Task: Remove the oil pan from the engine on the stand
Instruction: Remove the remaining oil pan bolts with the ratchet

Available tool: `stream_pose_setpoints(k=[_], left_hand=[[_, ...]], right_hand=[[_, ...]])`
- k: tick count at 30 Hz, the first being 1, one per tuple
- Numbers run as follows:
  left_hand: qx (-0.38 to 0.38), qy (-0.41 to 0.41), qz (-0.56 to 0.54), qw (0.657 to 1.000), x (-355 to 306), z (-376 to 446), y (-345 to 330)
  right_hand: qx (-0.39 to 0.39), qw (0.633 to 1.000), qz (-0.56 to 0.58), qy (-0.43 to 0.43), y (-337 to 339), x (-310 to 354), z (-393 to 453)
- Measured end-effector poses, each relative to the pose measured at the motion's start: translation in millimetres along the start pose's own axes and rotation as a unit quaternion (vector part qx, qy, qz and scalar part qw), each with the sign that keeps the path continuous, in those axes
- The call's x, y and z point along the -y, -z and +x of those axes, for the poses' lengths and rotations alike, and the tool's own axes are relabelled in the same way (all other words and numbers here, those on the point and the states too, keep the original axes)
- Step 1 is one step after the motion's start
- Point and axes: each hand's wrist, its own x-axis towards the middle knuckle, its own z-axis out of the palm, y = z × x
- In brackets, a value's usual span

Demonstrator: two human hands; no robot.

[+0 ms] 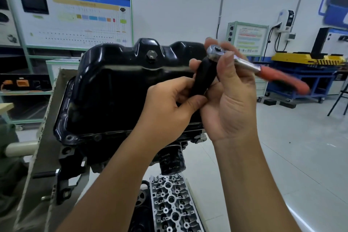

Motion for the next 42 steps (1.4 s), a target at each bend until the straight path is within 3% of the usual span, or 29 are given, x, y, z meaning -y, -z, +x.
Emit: stream_pose_setpoints(k=[3, 9, 15, 20, 23, 27, 32, 38, 42], left_hand=[[-0.026, -0.005, 0.015, 1.000, -1, -1, -3], [-0.016, 0.002, -0.013, 1.000, 0, 1, -6], [-0.018, -0.010, -0.006, 1.000, 1, 3, -5], [-0.003, -0.007, -0.012, 1.000, 3, 4, -6], [0.022, -0.011, -0.009, 1.000, 4, 3, -5], [-0.017, -0.014, -0.007, 1.000, 1, 3, -7], [-0.008, 0.003, -0.016, 1.000, 3, 5, -9], [-0.014, 0.006, -0.010, 1.000, 2, 5, -10], [-0.008, 0.014, -0.015, 1.000, 1, 5, -10]], right_hand=[[-0.007, 1.000, -0.008, 0.026, 2, -2, -1], [0.013, 0.999, 0.009, -0.042, 6, -2, 2], [0.001, 0.999, -0.021, 0.031, 2, -6, -2], [-0.018, 1.000, -0.013, -0.017, 4, -4, 2], [-0.011, 1.000, -0.019, 0.001, 3, 1, 0], [-0.028, 0.997, -0.052, 0.055, 0, -1, -3], [-0.066, 0.997, -0.026, -0.027, -2, -1, 2], [-0.042, 0.996, -0.057, 0.048, 1, 0, -3], [-0.041, 0.999, -0.030, -0.011, 0, -1, -1]])
